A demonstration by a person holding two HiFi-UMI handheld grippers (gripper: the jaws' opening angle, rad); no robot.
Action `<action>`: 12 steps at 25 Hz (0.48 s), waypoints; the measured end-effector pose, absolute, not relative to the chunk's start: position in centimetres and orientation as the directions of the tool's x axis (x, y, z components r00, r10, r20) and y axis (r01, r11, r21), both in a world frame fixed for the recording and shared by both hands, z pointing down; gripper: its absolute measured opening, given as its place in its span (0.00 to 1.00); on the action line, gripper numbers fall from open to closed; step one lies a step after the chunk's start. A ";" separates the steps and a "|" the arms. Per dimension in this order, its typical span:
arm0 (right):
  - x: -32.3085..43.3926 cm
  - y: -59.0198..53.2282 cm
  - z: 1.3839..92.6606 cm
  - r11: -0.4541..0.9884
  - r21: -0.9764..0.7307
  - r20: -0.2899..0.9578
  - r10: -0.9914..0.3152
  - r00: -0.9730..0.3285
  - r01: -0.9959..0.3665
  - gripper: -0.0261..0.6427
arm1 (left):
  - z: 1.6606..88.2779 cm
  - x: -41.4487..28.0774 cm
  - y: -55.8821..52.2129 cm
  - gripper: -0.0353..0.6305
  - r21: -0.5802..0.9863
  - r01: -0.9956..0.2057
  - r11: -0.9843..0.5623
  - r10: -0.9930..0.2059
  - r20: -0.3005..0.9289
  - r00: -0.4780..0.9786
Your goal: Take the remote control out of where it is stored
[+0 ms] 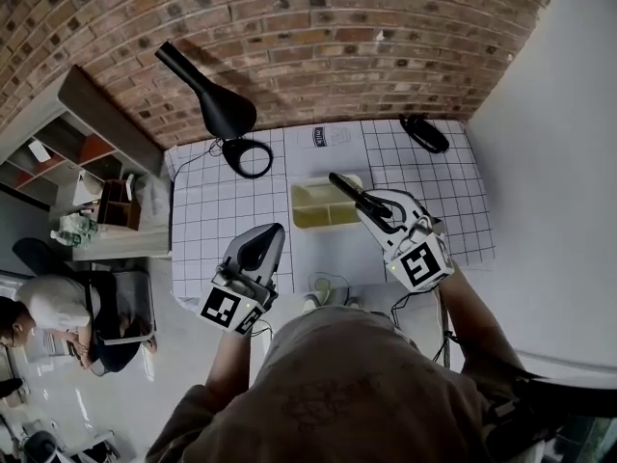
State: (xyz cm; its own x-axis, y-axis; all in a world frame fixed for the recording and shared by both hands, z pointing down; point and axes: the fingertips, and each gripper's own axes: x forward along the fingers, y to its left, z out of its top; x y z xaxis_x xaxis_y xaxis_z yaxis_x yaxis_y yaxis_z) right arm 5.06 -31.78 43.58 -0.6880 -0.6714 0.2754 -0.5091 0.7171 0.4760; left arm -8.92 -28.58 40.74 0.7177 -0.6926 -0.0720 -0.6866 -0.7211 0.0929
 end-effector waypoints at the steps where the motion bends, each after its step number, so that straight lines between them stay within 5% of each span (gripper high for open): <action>1: 5.5 -31.4 42.9 0.704 0.496 0.259 -0.679 -0.687 -0.509 0.18 | 40.6 -8.5 -28.6 0.06 0.083 -0.682 -0.727 -0.687 -0.072 0.723; 9: 9.4 -28.9 37.4 0.610 0.519 0.121 -0.746 -0.655 -0.599 0.18 | 39.5 -6.4 -28.5 0.06 -0.003 -0.653 -0.757 -0.652 -0.062 0.756; 12: 11.3 -28.2 34.9 0.564 0.406 -0.027 -0.779 -0.626 -0.719 0.18 | 37.9 -6.3 -28.6 0.06 -0.019 -0.656 -0.754 -0.652 -0.100 0.752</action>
